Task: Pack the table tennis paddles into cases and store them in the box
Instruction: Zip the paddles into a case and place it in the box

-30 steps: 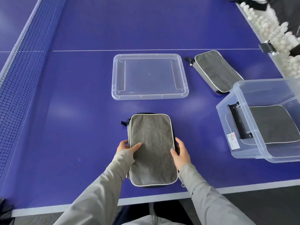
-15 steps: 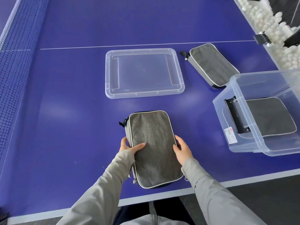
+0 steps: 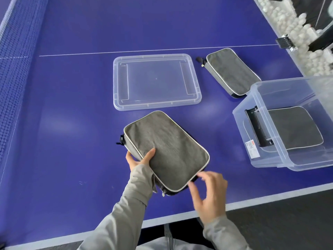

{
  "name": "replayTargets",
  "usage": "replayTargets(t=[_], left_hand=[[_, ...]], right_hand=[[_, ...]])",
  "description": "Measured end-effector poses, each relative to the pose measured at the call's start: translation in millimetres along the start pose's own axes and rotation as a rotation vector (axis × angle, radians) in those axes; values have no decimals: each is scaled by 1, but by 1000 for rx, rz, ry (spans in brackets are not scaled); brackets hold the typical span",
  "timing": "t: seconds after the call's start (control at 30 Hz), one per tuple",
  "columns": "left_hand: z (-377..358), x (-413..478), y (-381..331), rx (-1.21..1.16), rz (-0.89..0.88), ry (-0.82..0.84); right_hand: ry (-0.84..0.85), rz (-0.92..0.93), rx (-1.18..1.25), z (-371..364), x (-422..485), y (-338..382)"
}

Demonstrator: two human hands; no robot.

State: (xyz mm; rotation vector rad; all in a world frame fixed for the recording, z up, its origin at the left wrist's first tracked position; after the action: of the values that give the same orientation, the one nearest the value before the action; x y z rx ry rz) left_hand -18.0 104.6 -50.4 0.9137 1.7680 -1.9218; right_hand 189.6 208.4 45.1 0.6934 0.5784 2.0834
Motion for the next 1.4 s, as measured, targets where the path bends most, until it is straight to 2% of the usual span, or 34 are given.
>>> replayTargets(t=[0.13, 0.3, 0.37, 0.5, 0.63, 0.93, 1.2, 1.4], left_hand=[[-4, -10, -5, -171, 44, -113], [-12, -26, -14, -292, 42, -227], [-12, -28, -18, -330, 40, -256], [-6, -28, -28, -326, 10, -238], [0, -25, -29, -315, 22, -216], [13, -18, -34, -256, -19, -135], [14, -16, -37, -285, -5, -179], [28, -2, -29, -244, -6, -175]], right_hand=[[43, 146, -73, -18, -18, 39], [-50, 86, -258, -24, 6, 49], [-58, 118, -285, -22, 11, 51], [4, 265, -314, -22, 12, 64], [8, 269, -210, -10, 16, 68], [26, -77, -40, 14, 45, 20], [-17, -173, -19, 7, 64, 13], [72, -132, -58, -12, 53, 15]])
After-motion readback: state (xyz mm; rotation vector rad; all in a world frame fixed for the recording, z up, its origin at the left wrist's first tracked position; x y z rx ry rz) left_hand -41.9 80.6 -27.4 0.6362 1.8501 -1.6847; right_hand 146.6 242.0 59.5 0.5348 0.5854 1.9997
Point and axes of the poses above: each hand's wrist, its own x-axis towards the middle knuckle, its own z-axis out of the back of the hand, y = z × x, the point moved 8 cm from there along x, towards the middle knuckle, and after that the axes turned 4 degrees about -z, right-handed, at the moved point
